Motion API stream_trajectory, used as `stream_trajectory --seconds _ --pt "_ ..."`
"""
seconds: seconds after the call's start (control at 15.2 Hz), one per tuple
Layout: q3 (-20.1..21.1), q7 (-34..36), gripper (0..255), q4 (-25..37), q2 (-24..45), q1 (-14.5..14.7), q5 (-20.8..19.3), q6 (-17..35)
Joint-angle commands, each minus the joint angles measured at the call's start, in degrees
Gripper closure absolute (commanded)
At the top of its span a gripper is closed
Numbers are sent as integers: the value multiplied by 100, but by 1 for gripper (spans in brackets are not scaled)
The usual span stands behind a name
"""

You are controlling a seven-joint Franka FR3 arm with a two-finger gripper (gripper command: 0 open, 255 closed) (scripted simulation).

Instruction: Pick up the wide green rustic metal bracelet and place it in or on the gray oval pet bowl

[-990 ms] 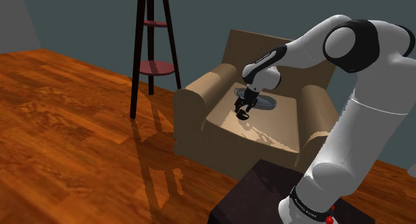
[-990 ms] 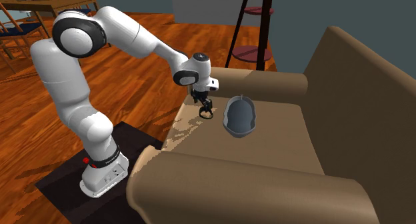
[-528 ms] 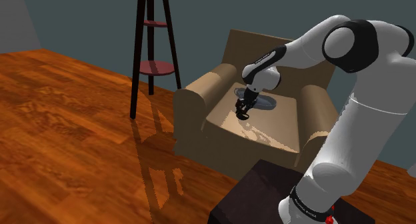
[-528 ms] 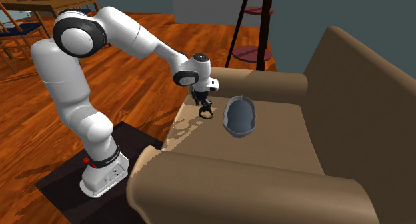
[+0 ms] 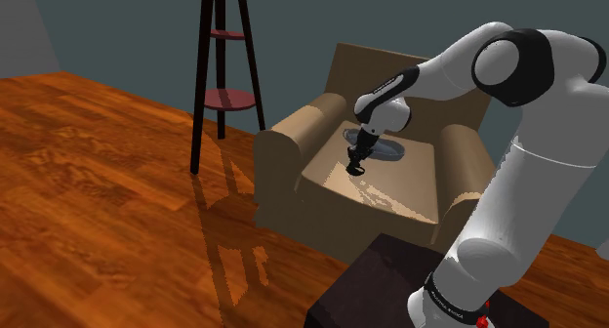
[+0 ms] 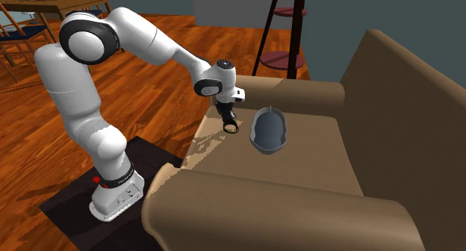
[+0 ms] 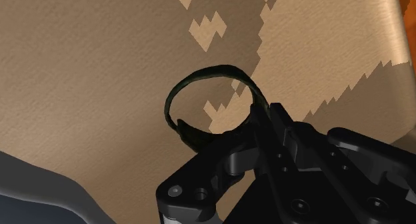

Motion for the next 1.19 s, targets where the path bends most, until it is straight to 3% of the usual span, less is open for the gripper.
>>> stream_trajectory --seconds 0.0,1.12 --pt "0 -1 255 -1 1 0 1 2" --pt "-21 762 255 481 -884 -11 -854 -1172"
